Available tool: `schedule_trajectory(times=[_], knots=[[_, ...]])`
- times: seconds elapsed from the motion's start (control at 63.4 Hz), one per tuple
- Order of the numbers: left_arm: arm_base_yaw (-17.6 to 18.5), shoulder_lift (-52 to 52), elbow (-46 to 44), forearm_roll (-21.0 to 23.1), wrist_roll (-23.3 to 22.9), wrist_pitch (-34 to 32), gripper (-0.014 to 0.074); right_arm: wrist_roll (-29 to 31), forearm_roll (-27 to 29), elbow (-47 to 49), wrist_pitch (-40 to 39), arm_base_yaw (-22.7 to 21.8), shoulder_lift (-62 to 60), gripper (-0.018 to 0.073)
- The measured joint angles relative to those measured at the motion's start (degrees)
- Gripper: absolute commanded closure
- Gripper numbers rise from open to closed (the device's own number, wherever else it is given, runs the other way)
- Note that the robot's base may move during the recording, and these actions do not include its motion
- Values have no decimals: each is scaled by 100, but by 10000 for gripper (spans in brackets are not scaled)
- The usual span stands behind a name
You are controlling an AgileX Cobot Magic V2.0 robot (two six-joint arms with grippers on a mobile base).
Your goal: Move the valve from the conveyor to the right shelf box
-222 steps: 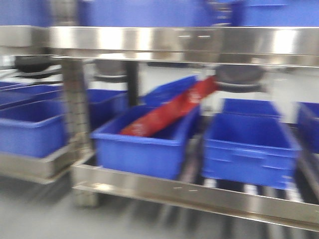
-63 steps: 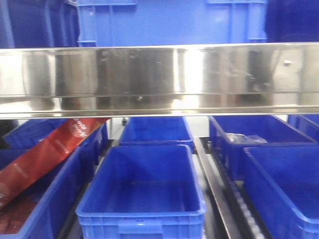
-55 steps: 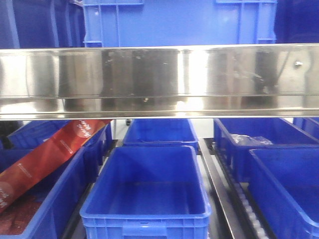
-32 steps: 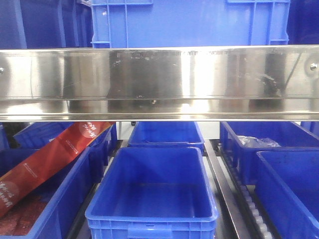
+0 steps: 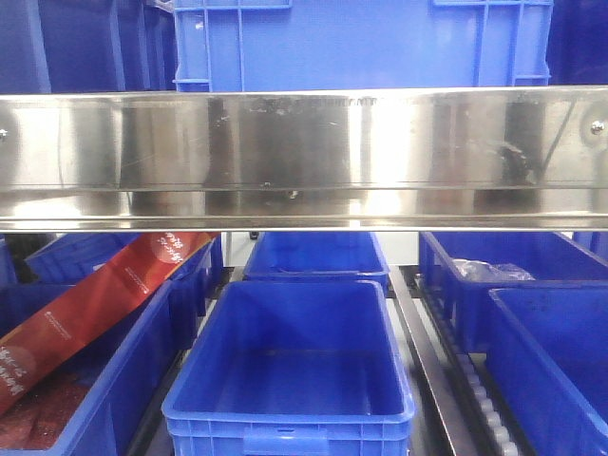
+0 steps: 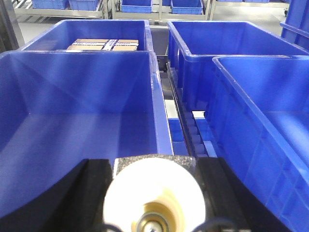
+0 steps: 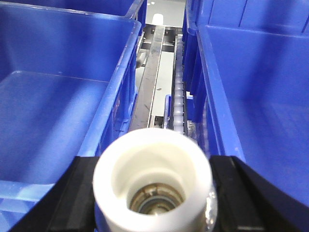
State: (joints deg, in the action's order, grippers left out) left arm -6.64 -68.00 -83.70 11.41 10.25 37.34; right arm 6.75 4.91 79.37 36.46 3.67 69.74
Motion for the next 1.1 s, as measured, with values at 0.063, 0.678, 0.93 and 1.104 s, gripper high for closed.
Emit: schedule_trajectory(times=[0.063, 0.678, 0.93, 1.104], knots=[[0, 0, 0, 0, 0, 0, 708, 0, 0, 0, 0, 0, 0, 713], [0, 0, 0, 0, 0, -18, 708, 0, 0, 0, -34, 0, 0, 713], [199, -285, -385, 190, 259, 43, 708, 0, 11, 11, -270, 14, 0, 713], [1040, -969, -1417, 230, 331, 47, 708, 0, 11, 485, -337, 286, 200, 713]])
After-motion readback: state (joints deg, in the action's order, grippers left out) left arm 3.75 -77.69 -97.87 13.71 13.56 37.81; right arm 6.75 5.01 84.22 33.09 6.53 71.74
